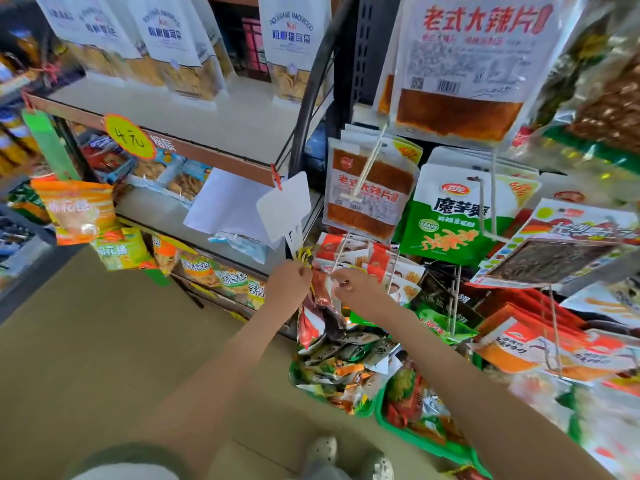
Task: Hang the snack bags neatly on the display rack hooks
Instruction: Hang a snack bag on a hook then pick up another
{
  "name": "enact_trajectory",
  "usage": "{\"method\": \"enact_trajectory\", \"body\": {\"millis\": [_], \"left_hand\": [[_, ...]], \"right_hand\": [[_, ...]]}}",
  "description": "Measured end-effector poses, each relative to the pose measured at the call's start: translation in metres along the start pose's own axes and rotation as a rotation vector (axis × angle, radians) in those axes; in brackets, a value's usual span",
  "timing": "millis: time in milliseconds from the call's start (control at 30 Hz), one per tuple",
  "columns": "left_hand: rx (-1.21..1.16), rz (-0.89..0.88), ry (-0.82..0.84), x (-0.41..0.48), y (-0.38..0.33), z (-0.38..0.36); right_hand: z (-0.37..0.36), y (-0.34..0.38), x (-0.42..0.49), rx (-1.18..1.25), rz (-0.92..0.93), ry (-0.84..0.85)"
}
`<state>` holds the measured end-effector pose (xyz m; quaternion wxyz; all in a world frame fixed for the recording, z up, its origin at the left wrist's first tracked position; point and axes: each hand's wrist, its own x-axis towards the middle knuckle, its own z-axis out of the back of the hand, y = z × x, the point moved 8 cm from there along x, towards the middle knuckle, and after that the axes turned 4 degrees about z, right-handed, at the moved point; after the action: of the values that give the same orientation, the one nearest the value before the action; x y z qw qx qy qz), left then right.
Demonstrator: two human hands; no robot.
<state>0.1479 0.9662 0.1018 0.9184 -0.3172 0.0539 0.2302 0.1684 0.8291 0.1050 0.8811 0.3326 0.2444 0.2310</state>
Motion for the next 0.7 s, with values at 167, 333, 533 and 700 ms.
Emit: {"method": "enact_trajectory", "body": {"millis": [167, 333, 533, 700], "left_hand": [[-0.184, -0.086, 0.056, -0.010, -0.018, 0.019], [-0.340, -0.158, 0.217, -0.027, -0.029, 0.027], [-0.237, -0.229, 0.367, -0.041, -0.046, 0.012], [0.084, -0.425, 0.413, -0.059, -0.092, -0.018]], "right_hand": [[0.016, 0.021, 0.006, 0.064, 0.064, -0.153], [0.021, 0.029, 0.014, -0.078, 0.181, -0.209], [0.039, 0.007, -0.021, -0.150, 0.128, -0.212], [0.052, -0.022, -0.064, -0.183, 0.000, -0.276]]}}
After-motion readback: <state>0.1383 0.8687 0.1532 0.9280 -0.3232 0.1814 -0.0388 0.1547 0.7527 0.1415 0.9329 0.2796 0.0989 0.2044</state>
